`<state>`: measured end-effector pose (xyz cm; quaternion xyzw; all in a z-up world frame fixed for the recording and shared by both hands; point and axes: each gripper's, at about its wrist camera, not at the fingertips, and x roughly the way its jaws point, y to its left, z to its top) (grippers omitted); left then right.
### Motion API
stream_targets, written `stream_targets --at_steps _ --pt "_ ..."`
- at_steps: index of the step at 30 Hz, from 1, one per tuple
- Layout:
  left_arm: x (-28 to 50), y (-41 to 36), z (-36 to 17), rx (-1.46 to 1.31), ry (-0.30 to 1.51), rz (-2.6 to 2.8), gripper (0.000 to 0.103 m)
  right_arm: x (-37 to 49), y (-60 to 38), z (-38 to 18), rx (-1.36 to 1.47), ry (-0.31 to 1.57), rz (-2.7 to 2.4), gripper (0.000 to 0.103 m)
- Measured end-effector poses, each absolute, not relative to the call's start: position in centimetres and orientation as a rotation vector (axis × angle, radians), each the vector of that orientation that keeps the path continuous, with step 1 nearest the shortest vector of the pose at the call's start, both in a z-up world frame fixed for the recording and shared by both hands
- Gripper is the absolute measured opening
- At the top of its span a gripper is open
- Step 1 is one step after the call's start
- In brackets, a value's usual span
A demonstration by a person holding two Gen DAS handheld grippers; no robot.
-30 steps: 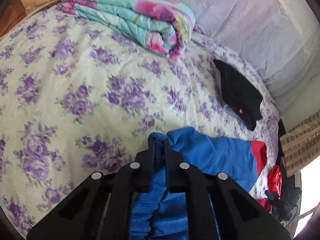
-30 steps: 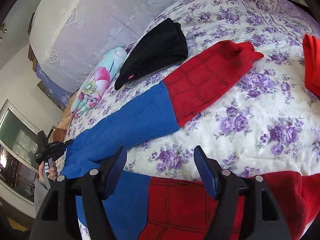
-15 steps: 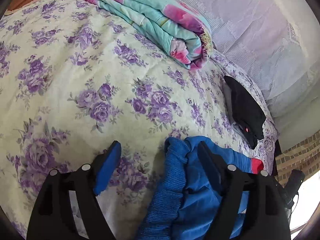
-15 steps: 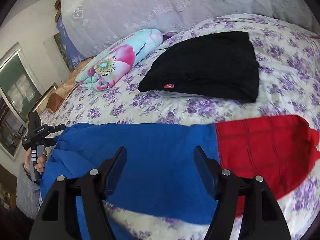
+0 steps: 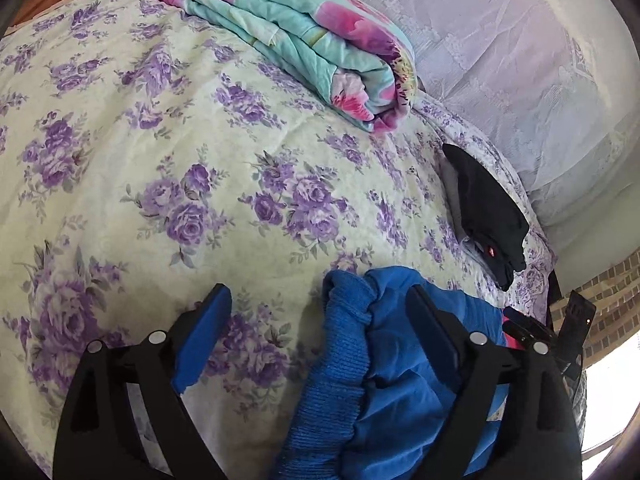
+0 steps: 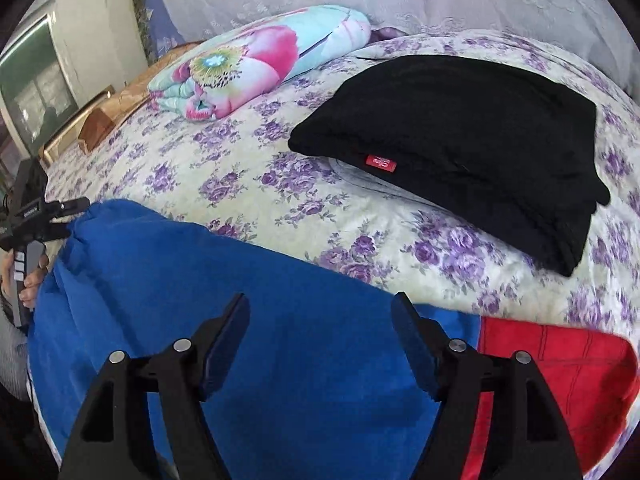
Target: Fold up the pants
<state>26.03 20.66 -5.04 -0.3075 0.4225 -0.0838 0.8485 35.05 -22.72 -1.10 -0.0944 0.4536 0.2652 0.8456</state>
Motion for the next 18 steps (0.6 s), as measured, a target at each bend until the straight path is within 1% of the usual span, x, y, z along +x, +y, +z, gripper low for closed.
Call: stream_targets --at_steps 3,7,9,10,11,12,13,14,15,18 --pt "26.0 20.9 -5.1 -0.659 0.889 -0.185 0.086 36.2 -21.4 -1.5 -0.349 0.938 0.597 0.073" --pt "26.3 20.9 -5.1 -0.654 0.897 -0.205 0.086 37.0 -20.8 -3.1 -0.448 0.966 0.673 0.072" --pt "26.5 20.8 -5.1 -0.651 0.899 -0.222 0.086 37.0 -20.7 -3.7 -0.475 0.958 0.718 0.065" --pt "26.7 20.8 -5.1 -0.652 0.899 -0.231 0.085 37.0 -20.8 -4.0 -0.471 0.962 0.746 0.059" --pt "26.8 20.8 -5.1 -0.652 0.900 -0.237 0.082 37.0 -20.9 -4.2 -0.463 0.964 0.760 0.048" --pt "26.9 20.8 -5.1 -0.649 0.901 -0.244 0.068 37.0 -21.1 -4.2 -0.450 0.963 0.767 0.042" --pt "27.0 20.7 -5.2 -0.649 0.907 -0.254 0.045 36.7 -21.1 -4.2 -0.442 0.959 0.769 0.031" --pt "27.2 20.7 -5.4 -0.658 0.917 -0.278 0.035 36.5 -21.1 -4.0 -0.443 0.955 0.767 0.019" --pt "27.4 20.6 -5.6 -0.671 0.925 -0.307 0.023 36.2 -21.1 -3.8 -0.442 0.948 0.760 0.011" --pt "27.3 20.4 -5.3 -0.655 0.911 -0.301 0.021 34.9 -21.5 -2.6 -0.406 0.913 0.732 0.008"
